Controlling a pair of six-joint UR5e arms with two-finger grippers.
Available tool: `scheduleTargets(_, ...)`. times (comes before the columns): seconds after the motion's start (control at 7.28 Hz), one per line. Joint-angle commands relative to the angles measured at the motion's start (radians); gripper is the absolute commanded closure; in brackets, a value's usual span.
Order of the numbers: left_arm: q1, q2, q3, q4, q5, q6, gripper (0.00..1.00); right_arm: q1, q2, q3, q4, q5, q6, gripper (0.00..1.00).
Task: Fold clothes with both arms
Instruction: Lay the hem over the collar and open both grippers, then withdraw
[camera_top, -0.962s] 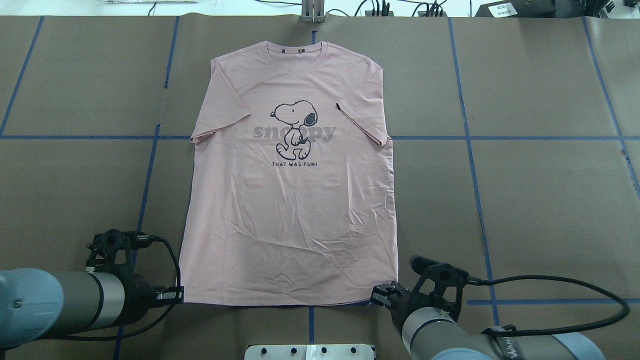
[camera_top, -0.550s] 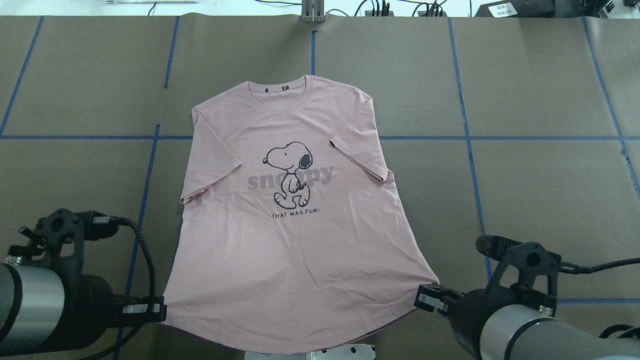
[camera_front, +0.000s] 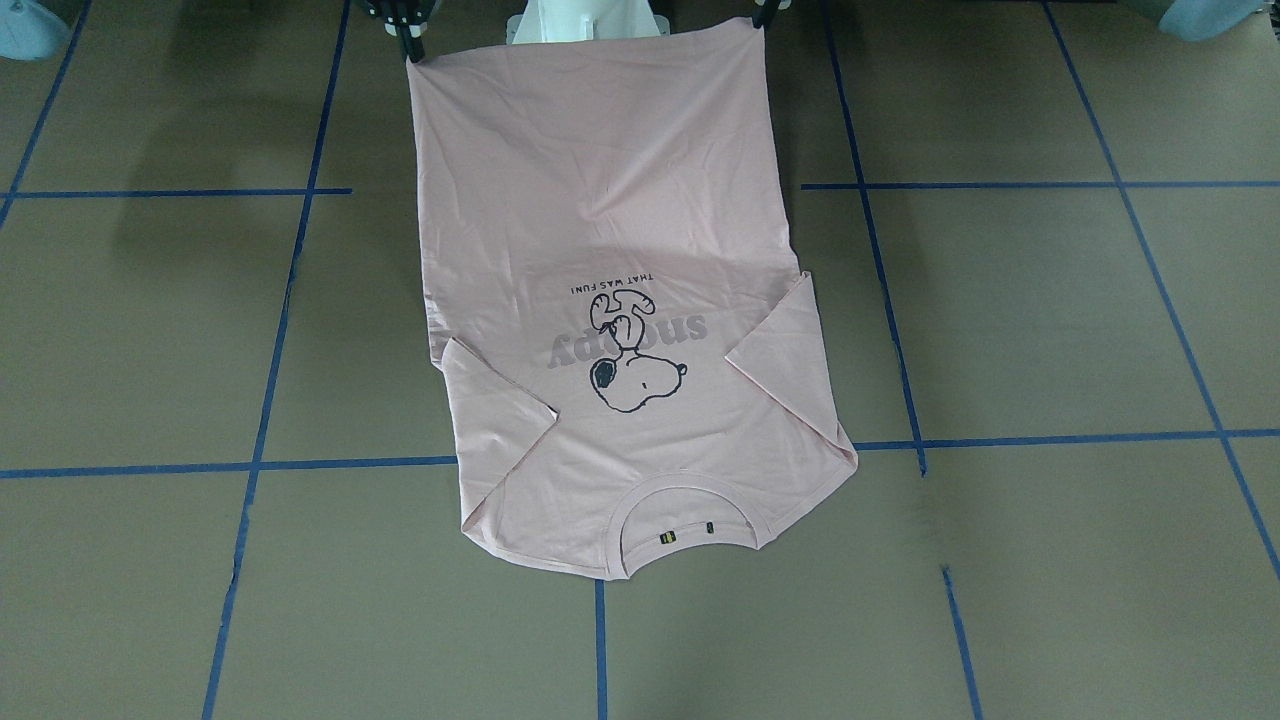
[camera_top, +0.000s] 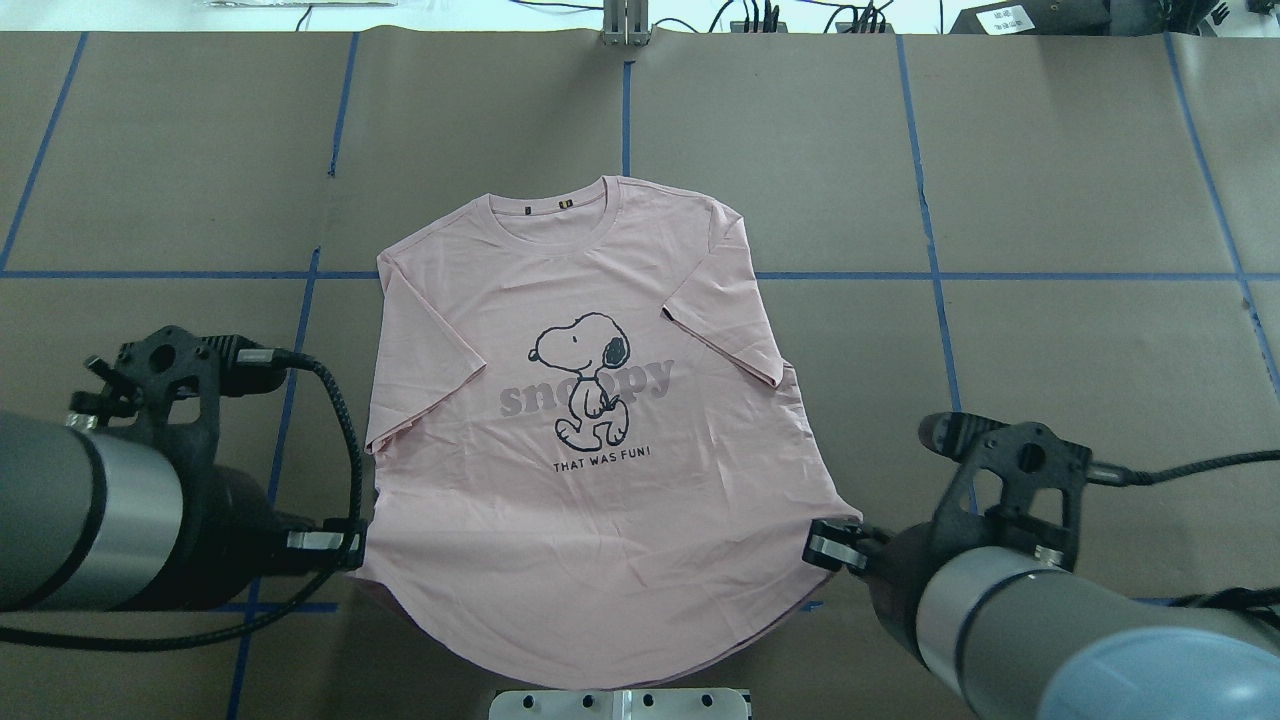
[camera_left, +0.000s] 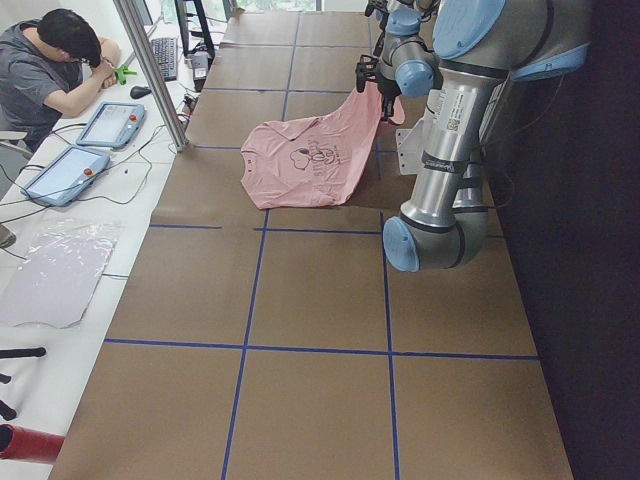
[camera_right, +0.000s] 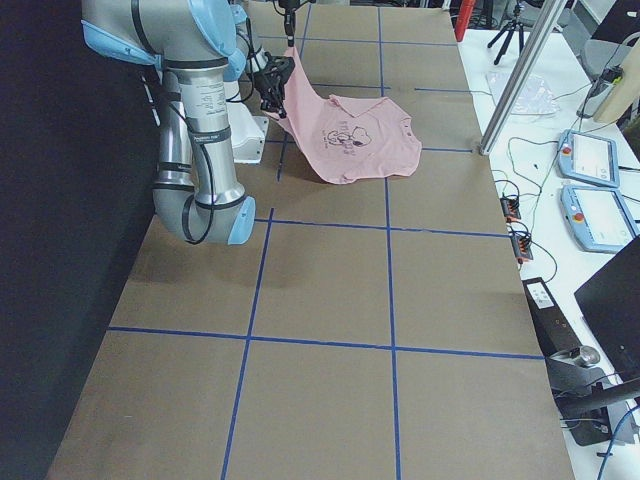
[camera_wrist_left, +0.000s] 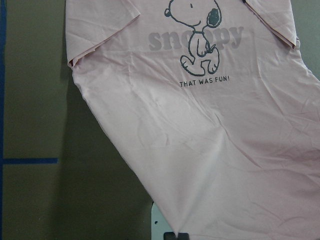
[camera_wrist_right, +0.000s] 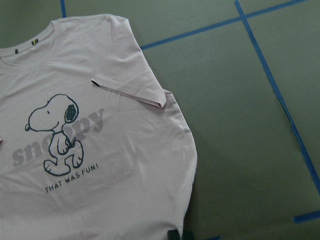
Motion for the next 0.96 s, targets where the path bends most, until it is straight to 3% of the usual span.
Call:
scheduleTargets(0.0, -0.127, -0.051, 0.19, -0.002, 0.003, 0.131, 1.0, 0.167, 0.078, -0.204, 0.133, 0.01, -0.132, 1.0)
scheduleTargets(0.27, -0.229, -0.078, 0.316, -0.052, 0.001, 0.234, 1.0, 0.321, 0.085, -0.396, 0.339, 0.112, -0.227, 1.0)
scheduleTargets(0.55, -0.294, -0.079, 0.452, -0.175, 0.001, 0.292, 1.0, 0.408, 0.089, -0.561, 0.492, 0.12, -0.281, 1.0)
scheduleTargets(0.69, -0.326, -0.079, 0.529, -0.241, 0.003, 0.329, 1.0, 0.438, 0.124, -0.649, 0.54, 0.123, -0.285, 1.0)
scheduleTargets(0.82, -0.346, -0.079, 0.612, -0.323, 0.039, 0.343, 1.0, 0.467, 0.226, -0.798, 0.548, 0.146, -0.291, 1.0)
